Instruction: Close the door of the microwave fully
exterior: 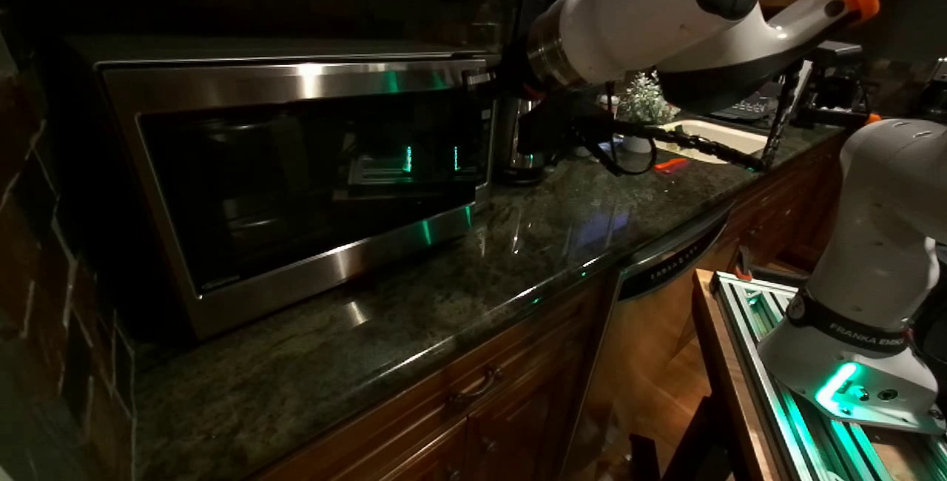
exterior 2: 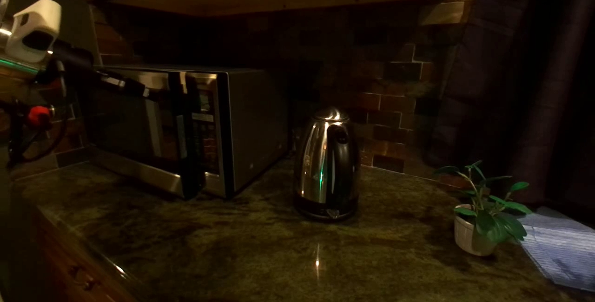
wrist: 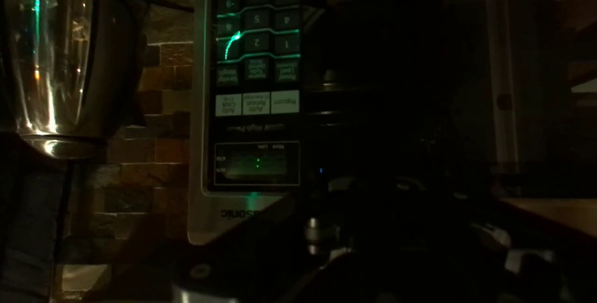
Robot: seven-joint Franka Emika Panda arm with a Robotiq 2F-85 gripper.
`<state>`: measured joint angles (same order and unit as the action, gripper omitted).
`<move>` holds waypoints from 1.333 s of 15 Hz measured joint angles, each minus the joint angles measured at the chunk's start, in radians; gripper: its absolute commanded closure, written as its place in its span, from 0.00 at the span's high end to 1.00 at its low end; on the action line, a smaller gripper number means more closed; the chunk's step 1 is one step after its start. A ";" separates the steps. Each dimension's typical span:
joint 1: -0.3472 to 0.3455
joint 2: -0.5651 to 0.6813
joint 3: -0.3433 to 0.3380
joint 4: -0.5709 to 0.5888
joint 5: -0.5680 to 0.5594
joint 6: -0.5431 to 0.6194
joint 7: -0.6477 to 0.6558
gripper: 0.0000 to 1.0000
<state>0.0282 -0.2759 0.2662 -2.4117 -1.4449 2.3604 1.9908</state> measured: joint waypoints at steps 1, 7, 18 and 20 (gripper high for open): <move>0.008 0.004 -0.011 0.002 -0.022 -0.001 0.007 0.00; 0.030 0.033 -0.069 0.017 -0.126 -0.007 0.032 0.00; 0.058 0.061 -0.112 0.013 -0.302 -0.021 0.085 0.00; 0.060 0.071 -0.122 0.015 -0.344 -0.021 0.106 0.00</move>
<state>0.0882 -0.2046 0.1443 -2.3969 -1.7884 2.3390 2.0965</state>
